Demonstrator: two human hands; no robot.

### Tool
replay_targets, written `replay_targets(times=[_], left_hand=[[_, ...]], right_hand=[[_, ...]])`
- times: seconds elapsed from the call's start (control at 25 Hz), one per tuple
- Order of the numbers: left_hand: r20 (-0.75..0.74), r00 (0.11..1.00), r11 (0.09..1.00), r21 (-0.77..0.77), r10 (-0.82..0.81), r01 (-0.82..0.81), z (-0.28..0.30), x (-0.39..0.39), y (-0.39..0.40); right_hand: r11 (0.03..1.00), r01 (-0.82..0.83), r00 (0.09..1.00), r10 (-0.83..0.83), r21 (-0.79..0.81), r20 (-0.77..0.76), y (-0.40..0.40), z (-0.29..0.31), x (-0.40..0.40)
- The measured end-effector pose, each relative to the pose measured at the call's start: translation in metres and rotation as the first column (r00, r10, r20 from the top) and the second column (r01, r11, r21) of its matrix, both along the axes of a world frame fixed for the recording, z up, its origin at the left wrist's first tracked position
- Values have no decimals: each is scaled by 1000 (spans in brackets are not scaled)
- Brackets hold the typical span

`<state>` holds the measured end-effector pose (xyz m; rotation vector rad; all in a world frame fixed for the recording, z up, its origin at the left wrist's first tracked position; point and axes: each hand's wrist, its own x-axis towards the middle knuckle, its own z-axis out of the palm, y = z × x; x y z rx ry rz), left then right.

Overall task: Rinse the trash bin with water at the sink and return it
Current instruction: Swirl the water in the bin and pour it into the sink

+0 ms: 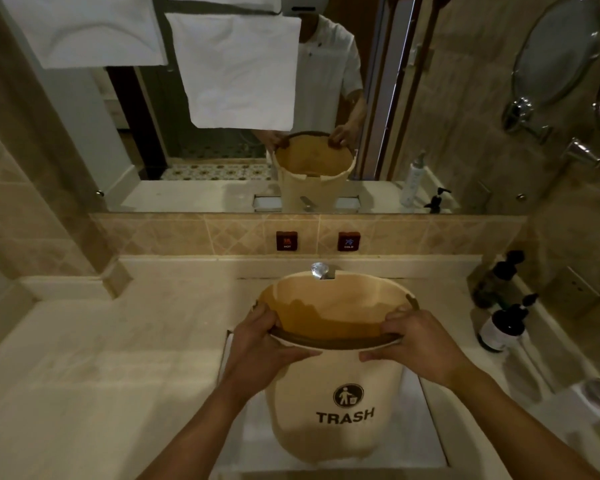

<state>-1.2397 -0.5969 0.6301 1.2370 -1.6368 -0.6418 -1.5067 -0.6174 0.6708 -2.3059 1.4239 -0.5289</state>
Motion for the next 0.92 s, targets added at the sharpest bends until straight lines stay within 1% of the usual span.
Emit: replay_targets(times=[0.08,0.16,0.32,0.48,0.56,0.68,0.8,0.92], left_hand=[[-41,999,1000,9,-10,10,-11,-2,9],[-50,999,998,52,20,-18,-17,4,16],[-49,994,994,49,98,-95,-10,15,11],[-106,992,996,66,65,-58,-15,-4,18],[-93,993,994,92,68,-59,-20,-5,25],[-62,996,995,71,69,-65,-16,9,25],[-22,998,998,36,53,-52,-3,12,8],[-31,999,999,49,16,-15,-5,-6,8]], right_hand=[[998,-49,996,46,-37,-74,3,1,1],[997,-65,990,58,-49,-126,3,-2,7],[995,-61,990,50,-80,-130,-7,-6,16],[996,-64,977,51,-57,-207,-2,6,6],[996,-68,972,52,-63,-228,2,4,5],[996,-75,981,64,-51,-184,8,-3,14],[1000,-7,994,4,-28,-109,3,-2,13],[1000,10,990,-7,20,-144,1,2,-3]])
